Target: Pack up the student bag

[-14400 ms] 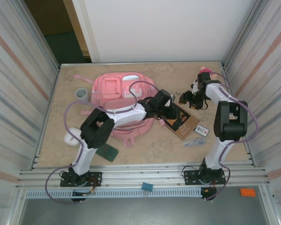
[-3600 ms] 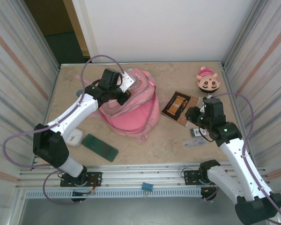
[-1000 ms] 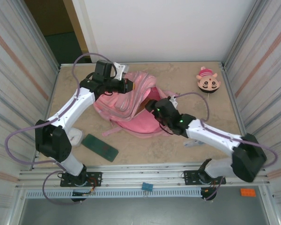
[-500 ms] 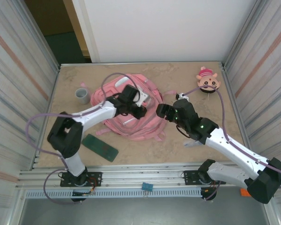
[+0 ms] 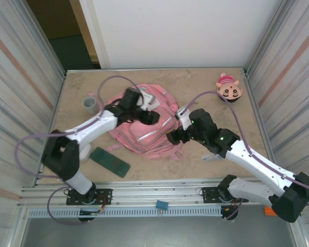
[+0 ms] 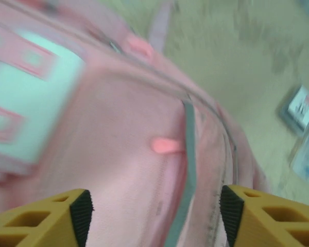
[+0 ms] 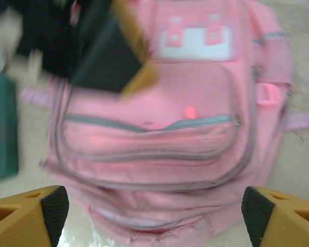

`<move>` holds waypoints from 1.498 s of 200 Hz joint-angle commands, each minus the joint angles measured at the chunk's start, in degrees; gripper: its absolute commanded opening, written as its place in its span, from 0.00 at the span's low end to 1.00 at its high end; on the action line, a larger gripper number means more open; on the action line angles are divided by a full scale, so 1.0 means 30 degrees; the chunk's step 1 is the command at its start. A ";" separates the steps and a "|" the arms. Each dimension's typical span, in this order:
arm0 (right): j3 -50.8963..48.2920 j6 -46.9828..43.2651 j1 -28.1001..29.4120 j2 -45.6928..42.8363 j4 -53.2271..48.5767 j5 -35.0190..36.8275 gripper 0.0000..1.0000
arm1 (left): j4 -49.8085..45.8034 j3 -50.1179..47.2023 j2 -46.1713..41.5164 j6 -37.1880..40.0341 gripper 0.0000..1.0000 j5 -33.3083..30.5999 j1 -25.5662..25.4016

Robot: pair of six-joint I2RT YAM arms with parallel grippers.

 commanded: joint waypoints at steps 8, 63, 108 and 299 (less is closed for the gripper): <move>0.1305 -1.0814 0.1344 0.2082 -0.3409 -0.1393 0.89 | -0.0274 -0.2058 -0.3607 -0.1334 0.72 0.1188 0.2369; 0.0878 -1.7187 0.1638 0.5738 -0.0735 -0.1229 0.92 | -0.0837 -0.5823 -0.8329 -0.2221 0.73 0.1412 0.4385; 0.0374 -1.7755 0.1839 0.8940 0.1263 -0.0863 0.90 | 0.0246 -0.8137 -0.9711 -0.3657 0.72 0.1096 0.4757; 1.0516 -1.5006 -0.4290 0.6338 -0.4732 -0.6601 0.00 | 0.5656 -1.2453 -1.1812 -0.3462 0.62 0.1479 0.5171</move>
